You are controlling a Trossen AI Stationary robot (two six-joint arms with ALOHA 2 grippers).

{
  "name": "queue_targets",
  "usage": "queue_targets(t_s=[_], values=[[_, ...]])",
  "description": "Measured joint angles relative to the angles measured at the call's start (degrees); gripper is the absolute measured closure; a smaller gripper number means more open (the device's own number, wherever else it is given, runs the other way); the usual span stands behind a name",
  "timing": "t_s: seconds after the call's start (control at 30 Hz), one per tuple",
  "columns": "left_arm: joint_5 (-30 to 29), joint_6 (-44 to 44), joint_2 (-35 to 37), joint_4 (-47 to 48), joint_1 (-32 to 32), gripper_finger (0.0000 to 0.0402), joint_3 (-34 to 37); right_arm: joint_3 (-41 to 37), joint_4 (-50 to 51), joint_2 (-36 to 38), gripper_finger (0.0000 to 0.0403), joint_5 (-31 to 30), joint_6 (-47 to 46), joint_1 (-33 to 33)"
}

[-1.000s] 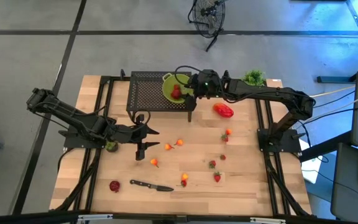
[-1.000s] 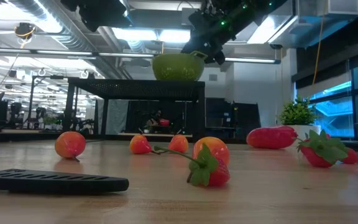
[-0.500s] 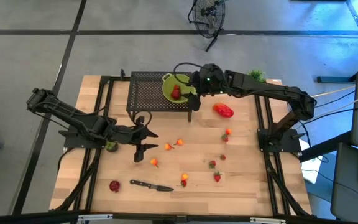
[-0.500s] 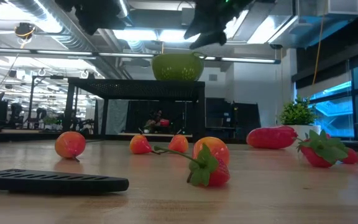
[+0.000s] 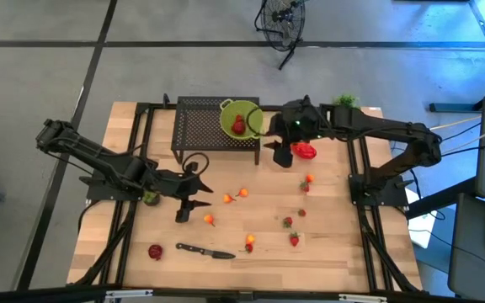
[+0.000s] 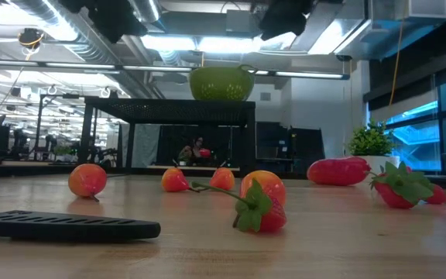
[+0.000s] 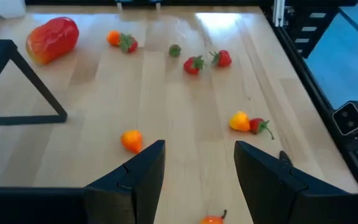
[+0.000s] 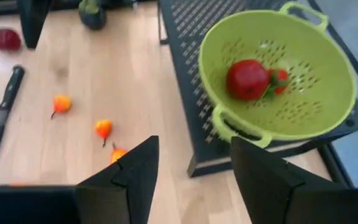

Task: Pick & Place Fruit
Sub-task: Put the pear into the green strainer bowl on the shelf

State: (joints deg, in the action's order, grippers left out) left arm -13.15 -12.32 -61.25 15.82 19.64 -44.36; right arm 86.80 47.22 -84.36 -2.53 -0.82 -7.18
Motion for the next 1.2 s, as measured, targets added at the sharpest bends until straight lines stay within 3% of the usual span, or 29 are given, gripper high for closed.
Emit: queue_targets(t_s=[0.47, 0.67, 0.83, 1.2], values=[[1.27, 10.31, -2.47, 6.65, 0.0, 0.0213, -9.99, -0.01, 6.34, 0.96, 0.026, -0.22, 0.59, 7.44], [1.27, 16.48, -8.05, 10.35, -0.02, 0.0213, -14.72, -0.01, 8.88, 2.51, 0.0274, -8.09, -1.93, 10.03], [1.47, 22.0, -13.0, 14.15, -0.02, 0.0213, -18.58, -0.59, 11.96, 4.17, 0.0283, -11.16, -5.09, 12.58], [14.46, 22.14, -19.05, 19.36, -2.61, 0.0212, -24.39, -18.46, 2.37, 14.92, 0.03, -14.6, -10.84, 17.26]])
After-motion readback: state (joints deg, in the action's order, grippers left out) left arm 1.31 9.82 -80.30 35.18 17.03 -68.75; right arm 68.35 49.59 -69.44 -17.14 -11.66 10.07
